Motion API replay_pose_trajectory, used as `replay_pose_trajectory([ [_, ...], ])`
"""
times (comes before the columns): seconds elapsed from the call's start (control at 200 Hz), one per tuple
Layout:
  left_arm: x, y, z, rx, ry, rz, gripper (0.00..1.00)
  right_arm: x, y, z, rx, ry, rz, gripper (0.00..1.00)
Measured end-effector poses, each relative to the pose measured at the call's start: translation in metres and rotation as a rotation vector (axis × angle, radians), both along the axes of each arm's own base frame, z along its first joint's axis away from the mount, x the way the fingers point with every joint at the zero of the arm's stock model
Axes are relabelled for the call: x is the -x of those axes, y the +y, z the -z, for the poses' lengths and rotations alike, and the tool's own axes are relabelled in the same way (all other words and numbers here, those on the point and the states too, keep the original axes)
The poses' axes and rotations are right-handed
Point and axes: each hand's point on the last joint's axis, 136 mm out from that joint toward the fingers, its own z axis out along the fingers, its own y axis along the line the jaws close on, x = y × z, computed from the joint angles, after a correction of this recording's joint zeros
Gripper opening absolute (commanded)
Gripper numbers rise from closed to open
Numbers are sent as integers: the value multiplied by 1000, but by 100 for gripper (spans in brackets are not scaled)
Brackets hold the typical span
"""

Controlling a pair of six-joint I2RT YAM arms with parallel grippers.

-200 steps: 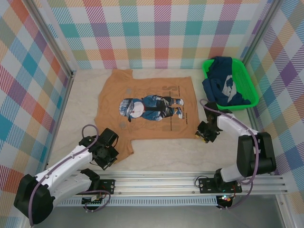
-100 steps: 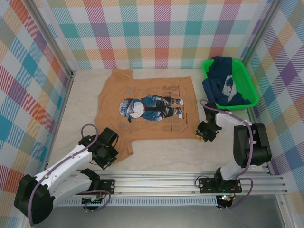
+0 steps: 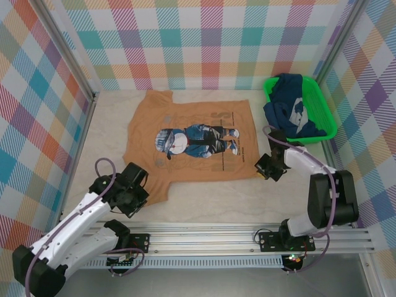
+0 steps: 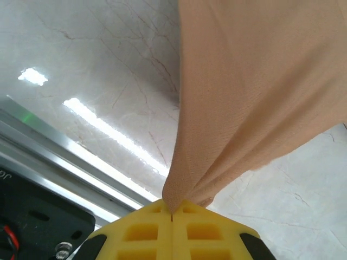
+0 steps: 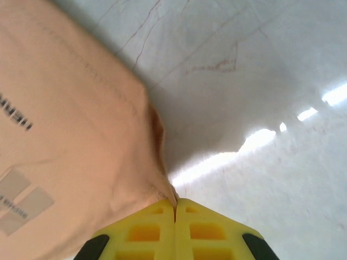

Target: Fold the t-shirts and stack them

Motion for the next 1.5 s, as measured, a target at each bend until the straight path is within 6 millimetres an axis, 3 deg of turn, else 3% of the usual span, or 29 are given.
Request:
replay_pose_trajectory([
  [0.13,18,4,-3,29,27,-14,0,21,0,-13,0,-7,-37,0],
  [0.29,42,5,-1,67,92,-7,0,66,0,-13,-23,66,-73,0],
  [0.36,45,4,-1,73,106,-8,0,78,2,-13,-40,86,-85,0],
  [0.46,37,1,-2,62,113,-9,0,81,4,-14,-51,98,-97,0],
  [0.575,2,-10,-17,21,74,4,0,65,6,-18,-42,119,-115,0],
  [0.73,-76,-29,-46,-1,-54,19,0,24,9,-26,-29,101,-134,0],
  [0.85,-129,-23,-56,-20,-125,-8,0,-5,8,-29,-12,82,-129,0],
  [1.045,-194,-11,-64,-57,-179,14,0,-36,6,-24,7,81,-133,0],
  [1.195,-228,-4,-67,-80,-207,50,0,-53,6,-19,19,84,-129,0],
  [1.5,-259,6,-70,-123,-226,105,0,-75,2,-19,51,65,-121,0],
])
